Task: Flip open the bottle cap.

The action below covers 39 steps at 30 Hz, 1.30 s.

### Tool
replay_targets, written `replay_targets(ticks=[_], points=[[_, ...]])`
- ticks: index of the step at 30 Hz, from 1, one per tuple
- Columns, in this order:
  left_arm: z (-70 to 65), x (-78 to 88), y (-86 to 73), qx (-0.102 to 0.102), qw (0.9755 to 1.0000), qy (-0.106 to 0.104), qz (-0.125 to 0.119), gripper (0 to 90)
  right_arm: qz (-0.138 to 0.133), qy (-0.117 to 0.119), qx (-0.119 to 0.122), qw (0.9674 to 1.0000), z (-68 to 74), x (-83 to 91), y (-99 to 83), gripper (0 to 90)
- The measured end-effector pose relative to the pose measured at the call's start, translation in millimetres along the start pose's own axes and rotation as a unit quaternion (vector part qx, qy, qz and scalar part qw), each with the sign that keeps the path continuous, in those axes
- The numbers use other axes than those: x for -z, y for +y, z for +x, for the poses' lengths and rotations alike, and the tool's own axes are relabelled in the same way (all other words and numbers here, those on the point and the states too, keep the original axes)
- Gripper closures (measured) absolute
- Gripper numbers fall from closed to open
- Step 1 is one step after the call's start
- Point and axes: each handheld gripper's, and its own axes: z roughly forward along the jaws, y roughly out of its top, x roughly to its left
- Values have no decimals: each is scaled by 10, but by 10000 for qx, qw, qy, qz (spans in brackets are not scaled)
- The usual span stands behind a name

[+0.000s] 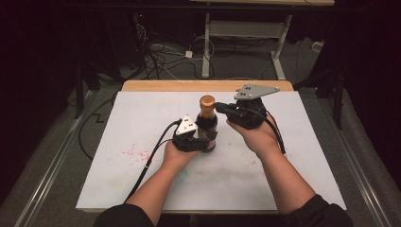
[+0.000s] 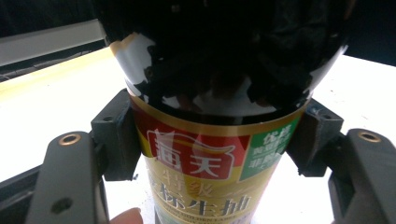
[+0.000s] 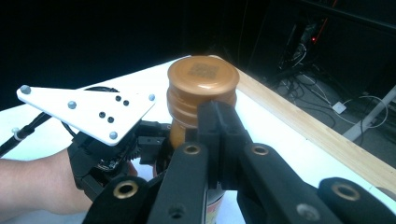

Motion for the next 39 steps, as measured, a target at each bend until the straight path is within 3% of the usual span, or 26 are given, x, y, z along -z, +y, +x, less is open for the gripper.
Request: replay_targets(ticks=[4,5,6,8,12,13,14,16,17,18,19,21,22,23,24,25,26,27,30,31,33,34,35,39], points=[[7,8,-1,-77,9999,38,61,292,1,8,22,10000,8,3,14,900],[-38,-39,-3,282,9992,102,-270,292,6,2,28,10000,8,1,16,900],[4,7,-1,-91,9999,50,65,292,7,-7,33,10000,8,1,16,900],[6,9,-2,-107,9999,43,75,293,13,-25,30,10000,7,1,16,900],[3,9,-4,-106,9999,39,70,293,22,-47,35,10000,-2,1,14,900],[-36,-37,-7,231,9994,88,-241,292,24,-45,39,10000,-4,1,14,900],[-38,-41,-7,260,9993,80,-269,292,29,-74,51,10000,-1,2,14,900],[-37,-41,-9,255,9993,79,-271,292,31,-90,44,9999,-1,2,14,900],[-4,-1,-8,-40,10000,30,0,292,39,-97,52,9999,2,0,16,900],[4,10,-6,-97,9999,44,58,291,36,-96,58,9999,4,-4,19,900],[-37,-34,-8,256,9993,97,-261,291,45,-101,79,9999,7,-7,22,900],[-36,-37,-6,271,9992,102,-265,291,42,-112,84,9999,8,-11,24,900],[2,3,-5,-46,10000,44,14,291,37,-120,59,9999,7,-14,23,900],[6,7,-6,-87,9999,52,49,292,45,-126,40,9999,4,-14,24,900],[-39,-42,-10,263,9992,122,-279,292,45,-126,40,9999,4,-14,24,900],[-42,-44,-11,260,9992,130,-281,294,65,-138,57,9999,2,-12,29,900],[-14,-8,-11,-27,10000,82,-37,294,65,-138,57,9999,2,-12,29,900],[-47,-43,-14,234,9992,140,-278,296,75,-152,87,9998,10,-11,35,900],[-48,-44,-18,178,9994,162,-262,297,108,-185,106,9997,19,-7,42,900],[-24,-16,-19,-44,9999,123,-76,297,107,-206,109,9997,23,-8,42,900],[-20,-10,-20,-96,9998,145,-34,297,104,-205,106,9997,24,-9,42,900],[-22,-14,-20,-71,9998,149,-56,297,102,-202,108,9997,24,-10,43,900],[-51,-49,-21,188,9992,192,-288,298,100,-223,124,9996,27,-14,45,900],[-52,-47,-23,166,9993,198,-287,298,102,-221,105,9996,33,-18,48,900]])
